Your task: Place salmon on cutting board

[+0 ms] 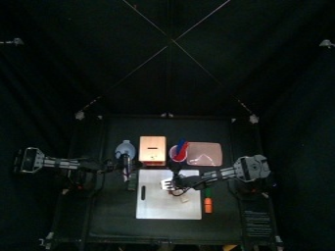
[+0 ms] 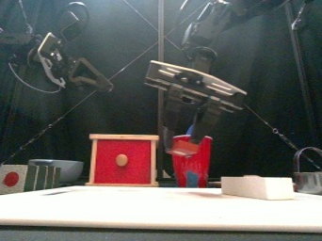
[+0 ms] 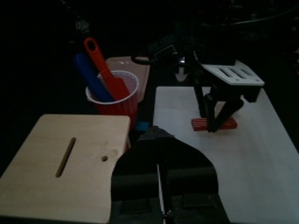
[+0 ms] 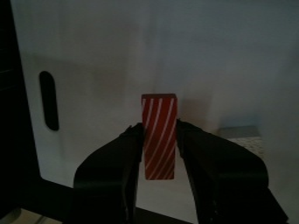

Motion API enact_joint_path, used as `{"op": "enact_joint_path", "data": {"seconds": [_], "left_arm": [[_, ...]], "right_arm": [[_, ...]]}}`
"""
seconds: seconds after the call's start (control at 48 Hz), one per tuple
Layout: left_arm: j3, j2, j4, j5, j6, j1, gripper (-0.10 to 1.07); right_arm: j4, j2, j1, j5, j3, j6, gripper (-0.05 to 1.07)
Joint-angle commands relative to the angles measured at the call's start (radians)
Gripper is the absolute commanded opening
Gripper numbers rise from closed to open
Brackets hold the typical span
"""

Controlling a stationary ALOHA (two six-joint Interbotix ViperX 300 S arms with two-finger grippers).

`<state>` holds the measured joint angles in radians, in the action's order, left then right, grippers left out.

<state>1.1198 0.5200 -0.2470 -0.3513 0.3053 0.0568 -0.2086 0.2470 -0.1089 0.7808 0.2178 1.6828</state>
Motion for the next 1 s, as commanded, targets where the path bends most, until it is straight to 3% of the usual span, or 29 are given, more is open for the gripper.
{"op": "enact_joint_path", "data": {"seconds": [0.0,0.375,0.708,0.979], "left_arm": [[-0.012,0.0,0.0,-0.011,-0.002,-0.002,0.11],[-0.012,0.002,-0.008,-0.011,-0.002,-0.002,0.11],[-0.012,0.002,-0.008,-0.011,-0.003,-0.003,0.11],[-0.015,0.002,-0.008,-0.011,-0.003,-0.003,0.11]], "right_arm": [[0.005,0.011,0.002,-0.002,-0.067,-0.003,0.69],[0.04,0.069,0.0,-0.011,-0.097,-0.002,0.71],[0.043,0.115,0.005,-0.063,-0.106,0.002,0.8],[-0.002,0.074,0.003,-0.021,-0.115,-0.003,0.8]]}}
